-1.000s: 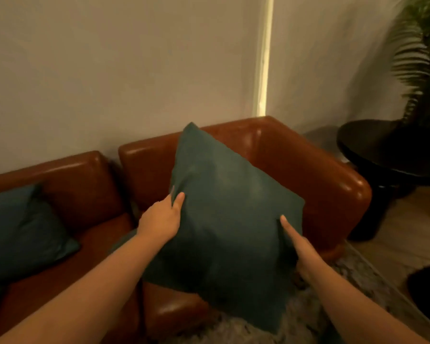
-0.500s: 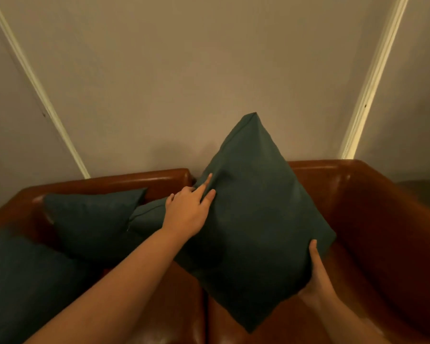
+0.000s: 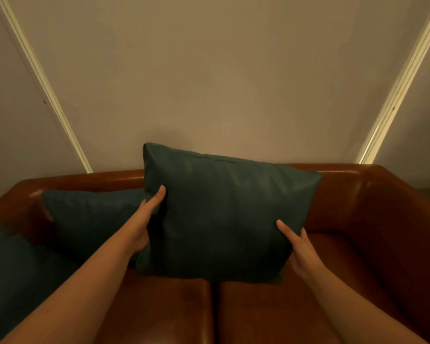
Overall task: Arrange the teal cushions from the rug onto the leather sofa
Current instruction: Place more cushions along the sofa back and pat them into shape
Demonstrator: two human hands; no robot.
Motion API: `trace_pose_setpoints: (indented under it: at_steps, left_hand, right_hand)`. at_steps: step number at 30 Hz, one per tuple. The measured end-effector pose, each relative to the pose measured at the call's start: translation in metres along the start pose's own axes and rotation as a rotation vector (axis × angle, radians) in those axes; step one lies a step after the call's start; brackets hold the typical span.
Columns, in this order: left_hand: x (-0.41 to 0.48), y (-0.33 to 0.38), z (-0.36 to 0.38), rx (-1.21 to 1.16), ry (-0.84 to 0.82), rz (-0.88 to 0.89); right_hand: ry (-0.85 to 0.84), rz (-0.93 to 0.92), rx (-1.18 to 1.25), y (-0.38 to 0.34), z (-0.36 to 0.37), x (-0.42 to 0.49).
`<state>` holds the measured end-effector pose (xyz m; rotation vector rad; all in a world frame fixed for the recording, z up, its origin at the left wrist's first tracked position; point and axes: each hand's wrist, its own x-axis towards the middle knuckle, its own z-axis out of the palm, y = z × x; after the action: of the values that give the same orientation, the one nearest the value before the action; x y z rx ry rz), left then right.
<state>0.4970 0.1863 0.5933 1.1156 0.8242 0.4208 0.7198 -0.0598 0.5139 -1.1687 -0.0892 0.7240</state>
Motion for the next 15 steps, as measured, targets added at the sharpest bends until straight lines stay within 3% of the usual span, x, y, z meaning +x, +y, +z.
trace_pose_setpoints:
  at_steps: [4, 10, 15]
  left_hand:
    - [0.029, -0.012, 0.003, -0.038, 0.042, 0.003]
    - [0.092, -0.034, 0.006, -0.094, 0.262, 0.046]
    - [0.15, -0.043, 0.005, -0.068, 0.323, -0.06]
  right_hand:
    - [-0.02, -0.006, -0.094, 0.0, 0.0, 0.035]
    - [-0.073, 0.153, -0.144, 0.002, -0.01, 0.11]
    - [-0.1, 0.213, -0.211, 0.01, -0.004, 0.181]
